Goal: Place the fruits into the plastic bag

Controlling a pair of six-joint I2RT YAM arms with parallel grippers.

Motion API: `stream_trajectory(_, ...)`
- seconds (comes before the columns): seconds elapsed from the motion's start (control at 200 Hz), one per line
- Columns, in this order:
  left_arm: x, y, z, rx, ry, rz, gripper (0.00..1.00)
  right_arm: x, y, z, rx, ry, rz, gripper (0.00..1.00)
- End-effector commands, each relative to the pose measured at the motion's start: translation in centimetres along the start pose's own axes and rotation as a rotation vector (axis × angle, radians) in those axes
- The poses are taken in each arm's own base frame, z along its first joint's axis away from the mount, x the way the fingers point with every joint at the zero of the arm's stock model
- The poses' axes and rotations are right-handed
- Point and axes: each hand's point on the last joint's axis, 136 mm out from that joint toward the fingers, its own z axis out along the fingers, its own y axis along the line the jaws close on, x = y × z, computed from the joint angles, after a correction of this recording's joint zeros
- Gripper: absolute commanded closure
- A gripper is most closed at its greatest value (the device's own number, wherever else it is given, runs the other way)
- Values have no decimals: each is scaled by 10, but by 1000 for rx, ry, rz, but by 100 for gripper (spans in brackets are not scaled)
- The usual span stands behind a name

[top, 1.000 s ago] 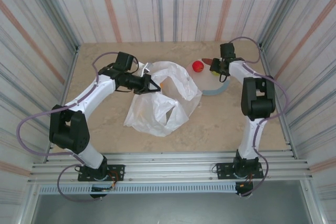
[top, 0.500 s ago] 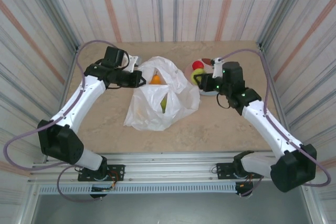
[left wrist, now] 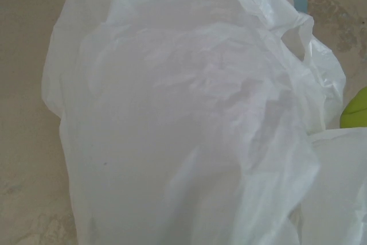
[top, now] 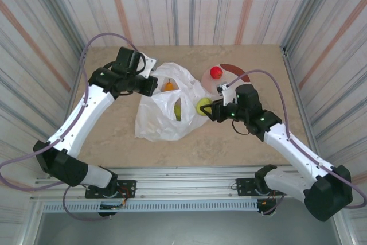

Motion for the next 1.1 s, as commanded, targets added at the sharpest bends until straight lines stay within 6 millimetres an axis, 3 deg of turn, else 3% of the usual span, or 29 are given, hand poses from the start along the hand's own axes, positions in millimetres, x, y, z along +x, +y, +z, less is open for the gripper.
stream_trajectory(0.0, 0, 1, -11, -24, -5, 45, 100, -3, -1, 9, -4, -12, -35, 49)
stream_trajectory(0.165, 0, -5, -9, 9, -12, 58, 100, -7, -12, 29, 24, 12, -31, 50)
stream_trajectory(0.321, -1, -7, -8, 21, -18, 67, 100, -8, -5, 42, -18, 23, -19, 50)
stream_trajectory(0.601, 1, -10, -6, 43, -17, 79, 100, -36, 11, 37, -59, -45, -29, 49)
stream_trajectory(0.711, 1, -11, -5, 51, -27, 84, 100, -39, 11, 48, -36, -26, -28, 50)
stream_trajectory(0.872, 0, -14, -7, 65, -32, 81, 100, -30, 35, 73, -94, 46, -55, 49)
stream_trajectory(1.097, 2, -14, -4, 66, -28, 70, 100, 9, 69, 94, -224, 158, -93, 45)
